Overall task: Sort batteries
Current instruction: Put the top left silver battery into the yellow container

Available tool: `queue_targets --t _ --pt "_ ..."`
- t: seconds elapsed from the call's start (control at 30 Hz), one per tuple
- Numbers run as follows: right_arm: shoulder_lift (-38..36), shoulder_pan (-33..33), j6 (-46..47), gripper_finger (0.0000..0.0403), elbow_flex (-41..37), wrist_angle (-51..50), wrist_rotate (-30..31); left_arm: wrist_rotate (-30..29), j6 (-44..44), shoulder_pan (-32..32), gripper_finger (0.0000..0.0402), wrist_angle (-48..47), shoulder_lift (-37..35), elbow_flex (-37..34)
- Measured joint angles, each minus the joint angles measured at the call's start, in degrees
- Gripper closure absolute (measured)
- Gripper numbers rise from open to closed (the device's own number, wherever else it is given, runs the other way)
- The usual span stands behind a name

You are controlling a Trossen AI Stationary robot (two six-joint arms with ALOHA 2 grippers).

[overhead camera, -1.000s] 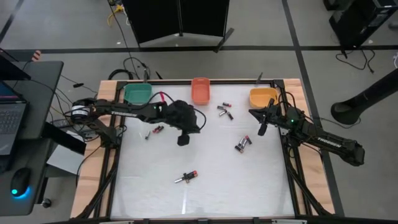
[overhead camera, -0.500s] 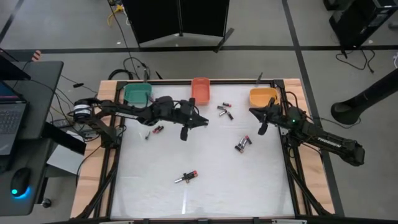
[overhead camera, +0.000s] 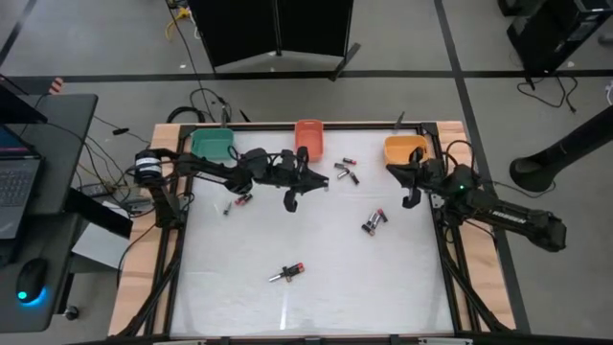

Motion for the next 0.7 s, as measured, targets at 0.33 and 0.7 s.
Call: queue_targets --t 0.33,0.7 --pt "19.28 11.29 1.28 0.0381 7.19 5.55 6.41 1.79 1.38 2.04 0.0357 -2.37 0.07 4.58" --pt "42.34 18.41 0.88 0.0280 21.98 5.46 10.80 1.92 1.41 2.38 0.0357 -4.58 0.04 5.57"
